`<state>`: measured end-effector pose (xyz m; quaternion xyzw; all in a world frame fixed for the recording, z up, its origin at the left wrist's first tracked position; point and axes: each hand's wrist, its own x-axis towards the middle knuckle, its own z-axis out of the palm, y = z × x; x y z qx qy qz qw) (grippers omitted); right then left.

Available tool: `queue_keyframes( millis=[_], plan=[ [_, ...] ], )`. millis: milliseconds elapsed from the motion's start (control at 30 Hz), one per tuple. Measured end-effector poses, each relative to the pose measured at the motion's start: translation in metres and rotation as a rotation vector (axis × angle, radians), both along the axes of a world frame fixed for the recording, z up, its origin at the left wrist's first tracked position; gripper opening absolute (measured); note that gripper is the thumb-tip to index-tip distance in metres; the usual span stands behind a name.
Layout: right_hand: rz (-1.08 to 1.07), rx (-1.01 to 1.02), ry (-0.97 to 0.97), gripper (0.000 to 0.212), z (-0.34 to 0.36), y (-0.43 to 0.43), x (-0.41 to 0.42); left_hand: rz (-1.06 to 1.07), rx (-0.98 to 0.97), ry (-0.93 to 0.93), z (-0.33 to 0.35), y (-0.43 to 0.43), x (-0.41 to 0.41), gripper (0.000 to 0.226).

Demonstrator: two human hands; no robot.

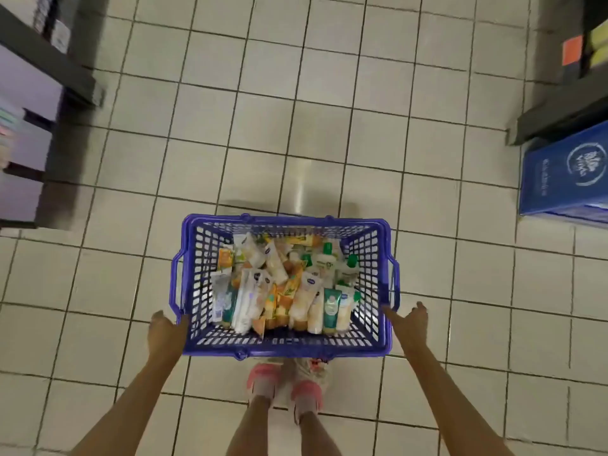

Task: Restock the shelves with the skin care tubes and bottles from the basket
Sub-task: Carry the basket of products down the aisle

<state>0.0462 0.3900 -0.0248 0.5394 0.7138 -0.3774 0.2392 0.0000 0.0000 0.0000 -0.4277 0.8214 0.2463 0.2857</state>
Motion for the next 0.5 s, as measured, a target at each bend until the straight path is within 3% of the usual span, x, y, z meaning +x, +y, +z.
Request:
queue_keyframes(
  millis=[100,167,300,500],
  plan=[
    [-0.119,0.022,0.030,0.091,-0.033,0.007,-0.011,0.050,-0.023,0.056,-0.033,-0.007,-0.013,0.061],
    [-0.122,-0.004,0.011,0.081,-0.056,0.014,-0.017,0.059,0.027,0.044,-0.053,-0.015,-0.021,0.051],
    [0.041,-0.012,-0.064,0.043,-0.081,0.018,-0.019,0.149,0.054,0.029,-0.083,-0.029,-0.025,0.053],
    [0.079,0.092,-0.070,0.035,-0.095,0.022,-0.019,0.216,0.042,0.001,-0.112,-0.040,-0.030,0.033]
  ],
)
